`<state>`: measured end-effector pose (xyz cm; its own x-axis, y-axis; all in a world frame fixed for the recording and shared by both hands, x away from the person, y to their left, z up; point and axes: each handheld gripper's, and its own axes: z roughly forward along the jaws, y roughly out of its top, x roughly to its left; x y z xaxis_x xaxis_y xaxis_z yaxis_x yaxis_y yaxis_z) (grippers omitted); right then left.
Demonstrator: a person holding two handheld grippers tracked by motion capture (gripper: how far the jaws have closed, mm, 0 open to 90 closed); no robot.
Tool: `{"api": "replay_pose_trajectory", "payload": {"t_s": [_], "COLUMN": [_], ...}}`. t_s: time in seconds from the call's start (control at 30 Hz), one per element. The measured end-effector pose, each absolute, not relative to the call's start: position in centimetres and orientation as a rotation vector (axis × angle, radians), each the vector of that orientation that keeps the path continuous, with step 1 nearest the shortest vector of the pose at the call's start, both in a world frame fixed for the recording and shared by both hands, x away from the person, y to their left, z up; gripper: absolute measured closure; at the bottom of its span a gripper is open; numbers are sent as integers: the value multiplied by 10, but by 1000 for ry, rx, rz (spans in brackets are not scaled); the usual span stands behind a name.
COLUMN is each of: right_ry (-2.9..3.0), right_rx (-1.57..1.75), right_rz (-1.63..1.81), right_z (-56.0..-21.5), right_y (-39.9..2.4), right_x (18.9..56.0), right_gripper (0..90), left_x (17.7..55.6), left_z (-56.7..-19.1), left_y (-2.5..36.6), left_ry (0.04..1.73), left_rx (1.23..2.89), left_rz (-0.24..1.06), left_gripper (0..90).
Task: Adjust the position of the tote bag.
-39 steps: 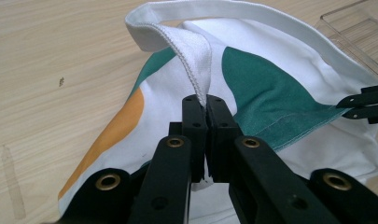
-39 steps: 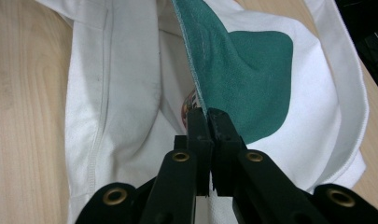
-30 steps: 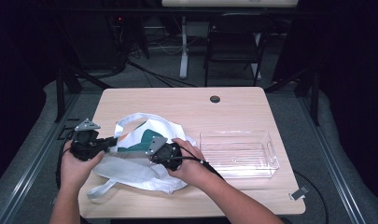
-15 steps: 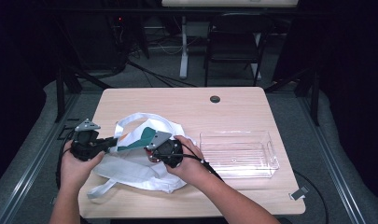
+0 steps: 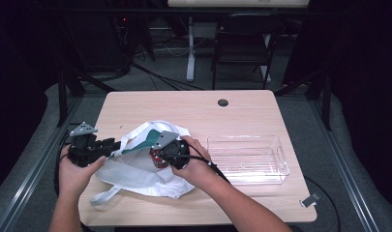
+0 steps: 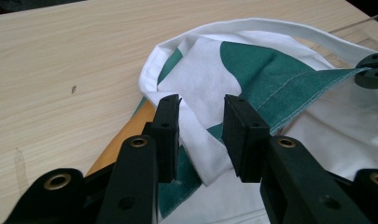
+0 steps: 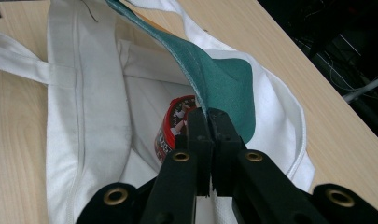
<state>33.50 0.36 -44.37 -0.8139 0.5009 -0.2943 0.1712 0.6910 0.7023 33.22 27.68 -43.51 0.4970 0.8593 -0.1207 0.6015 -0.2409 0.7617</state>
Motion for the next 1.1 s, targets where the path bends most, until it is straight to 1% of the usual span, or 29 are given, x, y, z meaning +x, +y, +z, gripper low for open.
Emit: {"api": "replay_pose_trajectory", "payload": {"t_s": [0.37,0.57,0.8,1.1], "right_ry": [2428,2419,2413,2405], "right_rx": [548,581,602,611], "right_rz": [951,962,956,945], "right_z": [-434,-431,-428,-424], "right_y": [5,6,7,4], "right_x": [346,352,358,365], "right_gripper": [889,889,889,889], "left_x": [329,328,327,328], "left_z": [-431,-431,-432,-436], "left_y": [284,284,284,281], "left_ry": [1206,1183,1172,1147], "left_rx": [1940,1959,1974,2015], "left_rz": [432,475,505,506], "left_gripper": [608,562,536,518]}}
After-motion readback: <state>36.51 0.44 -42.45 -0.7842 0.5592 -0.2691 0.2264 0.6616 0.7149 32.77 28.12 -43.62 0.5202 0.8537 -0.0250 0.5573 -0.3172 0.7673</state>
